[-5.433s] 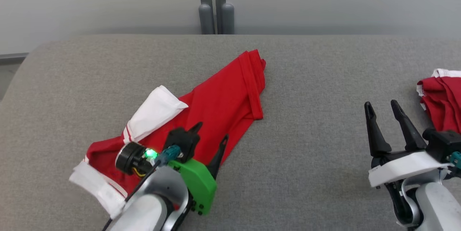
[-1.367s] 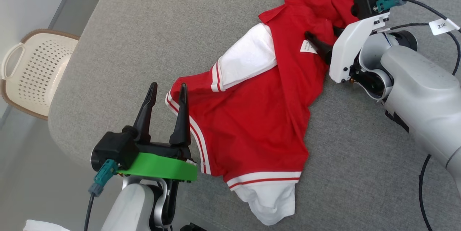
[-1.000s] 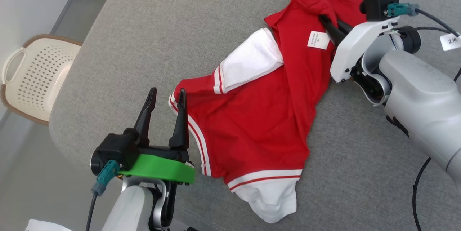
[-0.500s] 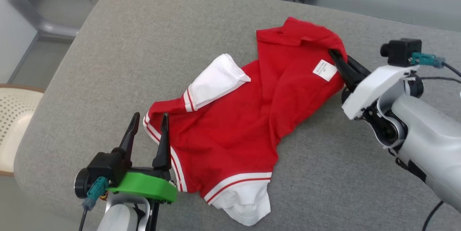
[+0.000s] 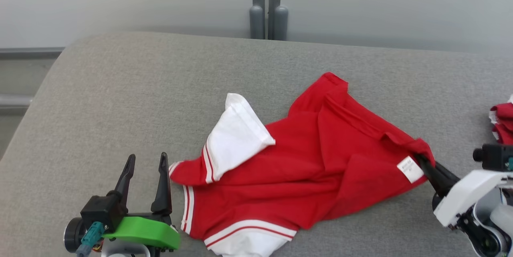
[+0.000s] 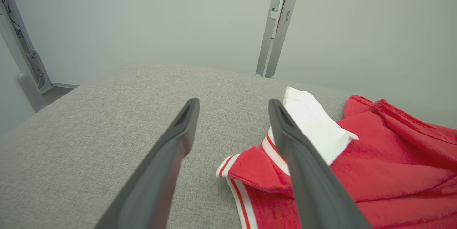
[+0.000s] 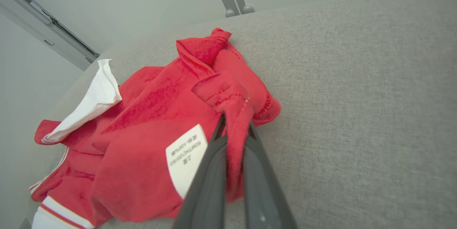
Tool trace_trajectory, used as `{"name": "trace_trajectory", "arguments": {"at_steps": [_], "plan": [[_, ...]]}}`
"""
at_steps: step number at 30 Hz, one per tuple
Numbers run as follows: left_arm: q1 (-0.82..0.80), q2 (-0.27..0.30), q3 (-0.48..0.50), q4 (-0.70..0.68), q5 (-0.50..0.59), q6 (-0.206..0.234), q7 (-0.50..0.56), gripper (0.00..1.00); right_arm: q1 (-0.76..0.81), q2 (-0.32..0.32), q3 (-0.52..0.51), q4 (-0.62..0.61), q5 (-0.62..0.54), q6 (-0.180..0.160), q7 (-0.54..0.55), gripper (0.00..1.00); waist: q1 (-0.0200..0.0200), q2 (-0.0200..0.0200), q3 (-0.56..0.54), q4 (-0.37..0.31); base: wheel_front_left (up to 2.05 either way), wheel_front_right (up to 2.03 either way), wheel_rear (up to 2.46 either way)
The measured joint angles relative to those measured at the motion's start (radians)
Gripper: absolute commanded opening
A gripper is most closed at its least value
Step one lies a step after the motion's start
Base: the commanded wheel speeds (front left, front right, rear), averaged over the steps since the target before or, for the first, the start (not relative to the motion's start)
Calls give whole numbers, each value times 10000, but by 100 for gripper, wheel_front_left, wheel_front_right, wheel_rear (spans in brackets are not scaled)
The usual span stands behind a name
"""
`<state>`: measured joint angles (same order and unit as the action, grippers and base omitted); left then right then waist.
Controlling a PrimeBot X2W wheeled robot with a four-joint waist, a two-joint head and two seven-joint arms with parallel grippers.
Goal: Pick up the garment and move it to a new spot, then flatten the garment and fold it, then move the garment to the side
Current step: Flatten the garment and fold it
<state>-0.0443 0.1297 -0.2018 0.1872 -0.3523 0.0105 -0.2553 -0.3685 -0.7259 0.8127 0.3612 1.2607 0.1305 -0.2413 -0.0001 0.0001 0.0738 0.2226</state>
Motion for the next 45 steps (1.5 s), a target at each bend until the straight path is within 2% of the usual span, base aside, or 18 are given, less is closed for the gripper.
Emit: {"name": "trace_trajectory", "arguments": {"at_steps": [2, 3, 4, 5, 9, 16, 20, 25, 31, 35, 40, 45], "plan": [[50, 12, 10, -77, -23, 27, 13, 100, 604, -54, -224, -63, 178, 2, 226, 0, 0, 0, -107, -222, 0, 0, 0], [98, 33, 10, -111, -58, 35, 36, 100, 879, -75, -293, -86, 234, 0, 437, 15, 0, 0, -158, -340, 0, 0, 0], [149, 63, 10, -119, -61, 36, 77, 100, 1135, -90, -407, -105, 236, 2, 560, 96, 0, 0, -203, -457, 0, 0, 0], [172, 90, 13, -128, -67, 44, 81, 100, 1288, -88, -537, -98, 244, 2, 606, 100, 0, 0, -233, -545, 0, 0, 0], [193, 159, 2, -194, -71, 65, 173, 100, 1547, -54, -1344, 46, -259, 0, 502, 100, 0, 0, -338, -927, 0, 0, 0], [202, 368, 25, -435, -73, 121, 343, 100, 1845, 623, -3379, -654, -2046, 0, -75, 100, 0, 0, -518, -1272, 0, 0, 0], [219, 506, -38, -562, -69, 150, 539, 100, 2208, 1507, -4539, -1384, -3603, 2, -155, 100, 0, 0, -480, -1292, 0, 0, 0], [218, 637, -334, -625, -102, -15, 1383, 100, 2552, 2711, -5674, -1871, -5269, 0, -171, 100, 0, 0, -354, -1222, 0, 0, 0], [229, 903, -911, -708, -583, -558, 3427, 100, 3039, 3545, -6479, -2201, -6353, 0, 180, 100, 0, 0, -245, -1115, 0, 0, 0], [-98, 1244, -1066, -477, -803, -648, 4849, 100, 3033, 3864, -6782, -2571, -6667, 0, 522, 100, 0, 0, -21, -1090, 0, 0, 0], [-1179, 1212, -1137, 360, -1030, -765, 5666, 100, 2889, 4077, -6880, -2909, -6870, 0, 825, 100, 0, 0, 351, -1139, 0, 0, 0], [-1755, 1110, -1513, 1871, -1398, -1041, 6550, 100, 2705, 4157, -6865, -2991, -6984, 0, 1030, 100, 0, 0, 758, -1332, 0, 0, 0]]}}
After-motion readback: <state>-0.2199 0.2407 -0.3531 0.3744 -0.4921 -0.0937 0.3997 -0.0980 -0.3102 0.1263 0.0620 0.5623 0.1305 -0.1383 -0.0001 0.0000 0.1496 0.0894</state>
